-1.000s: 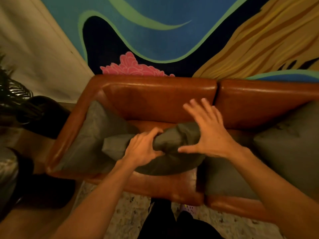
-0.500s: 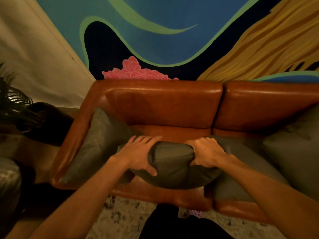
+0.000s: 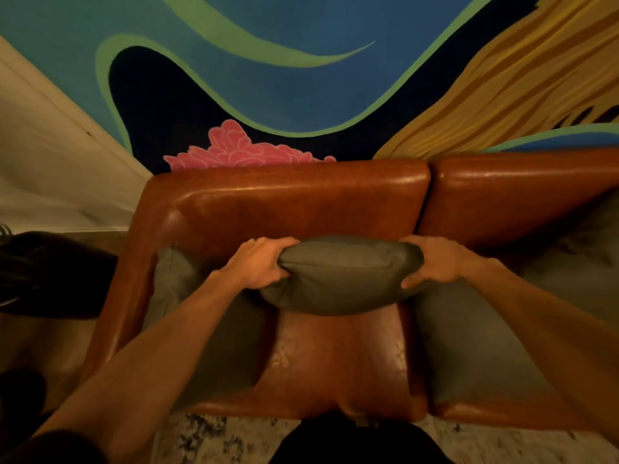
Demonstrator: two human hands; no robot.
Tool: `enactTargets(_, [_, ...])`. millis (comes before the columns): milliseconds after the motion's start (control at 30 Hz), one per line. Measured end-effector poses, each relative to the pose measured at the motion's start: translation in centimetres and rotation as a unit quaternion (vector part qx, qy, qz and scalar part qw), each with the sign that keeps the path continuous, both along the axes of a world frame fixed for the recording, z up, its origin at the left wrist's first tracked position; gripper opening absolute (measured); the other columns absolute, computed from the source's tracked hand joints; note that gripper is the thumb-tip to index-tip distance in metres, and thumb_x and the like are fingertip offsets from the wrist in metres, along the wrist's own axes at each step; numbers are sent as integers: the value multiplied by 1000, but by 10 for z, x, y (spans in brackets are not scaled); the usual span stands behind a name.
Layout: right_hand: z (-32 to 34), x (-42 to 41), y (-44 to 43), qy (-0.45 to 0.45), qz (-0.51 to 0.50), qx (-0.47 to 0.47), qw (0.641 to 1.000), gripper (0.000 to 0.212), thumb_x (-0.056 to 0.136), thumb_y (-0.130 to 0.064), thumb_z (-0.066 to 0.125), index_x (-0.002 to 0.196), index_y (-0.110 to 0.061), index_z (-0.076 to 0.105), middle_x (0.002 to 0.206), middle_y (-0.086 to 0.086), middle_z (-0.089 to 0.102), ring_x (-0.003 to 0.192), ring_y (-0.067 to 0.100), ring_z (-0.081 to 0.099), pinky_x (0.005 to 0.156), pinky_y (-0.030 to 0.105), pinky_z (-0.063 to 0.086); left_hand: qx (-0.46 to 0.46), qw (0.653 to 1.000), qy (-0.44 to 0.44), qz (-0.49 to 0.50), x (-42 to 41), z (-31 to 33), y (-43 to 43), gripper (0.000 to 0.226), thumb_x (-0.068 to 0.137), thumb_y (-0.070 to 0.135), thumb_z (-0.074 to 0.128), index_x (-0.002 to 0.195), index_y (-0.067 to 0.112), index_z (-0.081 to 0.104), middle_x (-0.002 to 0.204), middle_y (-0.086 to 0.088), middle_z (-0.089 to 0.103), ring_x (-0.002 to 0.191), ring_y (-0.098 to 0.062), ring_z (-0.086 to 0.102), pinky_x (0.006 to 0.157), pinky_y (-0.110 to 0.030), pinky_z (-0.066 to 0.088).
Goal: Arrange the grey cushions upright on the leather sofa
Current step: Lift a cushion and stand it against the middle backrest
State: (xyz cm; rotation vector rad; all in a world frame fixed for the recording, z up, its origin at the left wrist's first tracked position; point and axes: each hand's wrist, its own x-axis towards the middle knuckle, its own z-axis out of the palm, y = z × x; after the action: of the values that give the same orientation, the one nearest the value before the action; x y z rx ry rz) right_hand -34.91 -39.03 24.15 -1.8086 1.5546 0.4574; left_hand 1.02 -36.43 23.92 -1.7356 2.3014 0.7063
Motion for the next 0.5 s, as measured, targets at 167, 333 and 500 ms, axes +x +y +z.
enactTargets(167, [-26,-8,-29,-68,-120,-75,988,88,62,-57,91,141,-35,60,138,3,68,131,30,60,110,47,46,24,999,22,9,-2,-22,-50,74,73,48,80,140,42,48,134,0,68,124,-33,61,97,-47,49])
enactTargets(333, [-55,-15,-56,-70,-169,-70,981,83,61,-50,94,137,-32,64,138,5,66,128,31,60,108,49,49,55,998,6,-5,-12,-48,-93,79,70,49,84,141,41,49,135,0,67,125,-31,60,98,-44,47])
enactTargets(500, [-81,-13,-73,-63,-217,-78,971,87,65,-48,93,143,-29,57,142,12,57,130,36,56,108,48,48,79,997,-18,6,-11,-78,-118,84,70,57,81,144,45,42,140,-3,63,127,-34,58,102,-48,47])
